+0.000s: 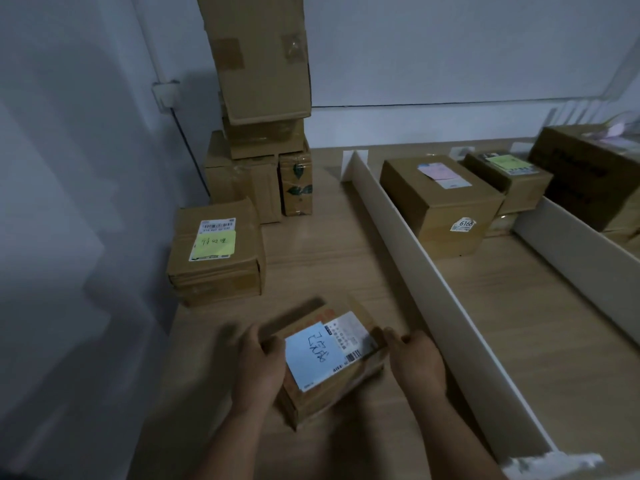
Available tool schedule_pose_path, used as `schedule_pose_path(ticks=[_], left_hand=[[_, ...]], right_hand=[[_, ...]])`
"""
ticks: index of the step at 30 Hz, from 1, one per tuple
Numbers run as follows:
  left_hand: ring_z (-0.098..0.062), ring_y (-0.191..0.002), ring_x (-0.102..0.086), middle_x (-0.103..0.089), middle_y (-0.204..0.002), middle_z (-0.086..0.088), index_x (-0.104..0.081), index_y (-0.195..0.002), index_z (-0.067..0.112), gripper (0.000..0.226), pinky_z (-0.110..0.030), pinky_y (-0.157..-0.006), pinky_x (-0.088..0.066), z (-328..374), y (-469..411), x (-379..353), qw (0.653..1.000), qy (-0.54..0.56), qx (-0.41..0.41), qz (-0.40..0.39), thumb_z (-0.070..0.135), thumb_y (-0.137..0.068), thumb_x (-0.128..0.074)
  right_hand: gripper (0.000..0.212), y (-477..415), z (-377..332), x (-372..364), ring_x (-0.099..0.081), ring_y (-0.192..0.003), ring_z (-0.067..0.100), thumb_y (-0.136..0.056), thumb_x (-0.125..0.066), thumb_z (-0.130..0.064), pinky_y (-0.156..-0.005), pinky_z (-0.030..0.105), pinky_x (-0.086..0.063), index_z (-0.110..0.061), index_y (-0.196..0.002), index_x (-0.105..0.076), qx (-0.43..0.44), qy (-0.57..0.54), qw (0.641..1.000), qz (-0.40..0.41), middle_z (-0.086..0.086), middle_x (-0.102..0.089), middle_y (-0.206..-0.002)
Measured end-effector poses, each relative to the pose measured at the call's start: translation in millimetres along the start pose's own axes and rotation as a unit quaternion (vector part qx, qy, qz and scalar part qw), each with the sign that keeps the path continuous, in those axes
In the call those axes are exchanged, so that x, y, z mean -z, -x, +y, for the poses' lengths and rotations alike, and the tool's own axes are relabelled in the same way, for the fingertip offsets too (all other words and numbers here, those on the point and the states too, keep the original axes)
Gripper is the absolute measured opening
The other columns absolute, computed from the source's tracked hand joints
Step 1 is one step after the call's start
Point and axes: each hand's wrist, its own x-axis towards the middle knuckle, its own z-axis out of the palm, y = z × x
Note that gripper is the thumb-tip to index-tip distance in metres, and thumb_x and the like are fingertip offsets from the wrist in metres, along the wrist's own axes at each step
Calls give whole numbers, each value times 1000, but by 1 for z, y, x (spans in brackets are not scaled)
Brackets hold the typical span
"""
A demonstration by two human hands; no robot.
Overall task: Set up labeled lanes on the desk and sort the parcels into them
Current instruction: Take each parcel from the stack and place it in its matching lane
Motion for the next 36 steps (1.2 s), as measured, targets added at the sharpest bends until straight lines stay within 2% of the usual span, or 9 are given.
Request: schedule_pose_path(ticks=[4, 6, 12, 16, 20, 26, 29, 33, 36], left_hand=[[-11, -76, -58, -64, -102, -1, -56, -111, 18, 29, -33, -74, -53, 0, 3, -4, 996, -71, 2, -52, 39, -92, -47], [-19, -85, -59, -66, -101, -3, -60, -96, 21, 29, -35, -84, -50, -1, 5, -4, 995, -83, 18, -51, 46, -90, -46], [-16, -92, -60, -66, -105, -2, -61, -111, 18, 27, -29, -78, -46, 2, 18, -13, 990, 12, 13, -140, 36, -95, -50], [-17, -101, -61, -65, -116, 0, -57, -121, 22, 27, -36, -92, -49, 0, 22, -18, 989, 23, 11, -143, 28, -96, -50], [-17, -107, -59, -60, -127, 2, -52, -131, 23, 35, -30, -91, -47, 0, 23, -16, 990, -4, 3, -144, 24, -96, -48], [-16, -113, -55, -56, -133, 2, -38, -143, 25, 49, -31, -89, -49, -7, 33, -13, 990, 37, -36, -131, 22, -95, -51], [-13, -115, -55, -57, -132, 6, -38, -144, 30, 53, -34, -95, -48, -6, 44, -9, 987, 69, -85, -118, 26, -94, -54], [-8, -111, -54, -58, -128, 12, -37, -143, 35, 49, -25, -81, -46, 13, 63, -2, 974, 95, -159, -128, 31, -96, -50], [-11, -117, -52, -56, -132, 11, -35, -143, 36, 49, -29, -90, -45, 34, 78, 0, 965, 102, -203, -130, 34, -96, -48]], right_hand=[[31, 6, -3, -7, -67, -80, 22, -92, -51, -41, -78, 42, -56, -14, -86, -67, 61, -3, 995, -75, 9, -70, -88], [25, 6, -6, -10, -65, -86, 21, -90, -54, -36, -75, 36, -54, -17, -100, -68, 79, -46, 993, -79, 8, -69, -99], [20, 8, -3, -17, -64, -88, 20, -87, -59, -23, -74, 32, -51, -11, -99, -69, 89, -23, 990, -110, 5, -71, -98], [25, 13, 0, -25, -63, -95, 18, -90, -59, -24, -66, 26, -47, -15, -113, -63, 83, -22, 991, -102, 4, -68, -111], [36, 21, 3, -32, -61, -106, 19, -93, -58, -24, -84, 31, -52, -18, -128, -54, 83, -30, 992, -87, 3, -64, -122], [32, 45, 11, -29, -62, -92, 13, -91, -58, -22, -74, 28, -52, -24, -122, -55, 110, -96, 989, -36, -3, -67, -111], [33, 61, 12, -21, -65, -98, 9, -91, -60, -22, -83, 38, -56, -30, -122, -58, 123, -173, 977, -13, -11, -68, -114], [29, 81, 7, 7, -65, -95, 1, -92, -58, -18, -77, 27, -57, -29, -120, -59, 169, -233, 957, 29, -14, -68, -109], [36, 92, 4, 30, -64, -99, 1, -92, -58, -19, -83, 28, -56, -27, -127, -58, 203, -254, 943, 69, -14, -68, -112]])
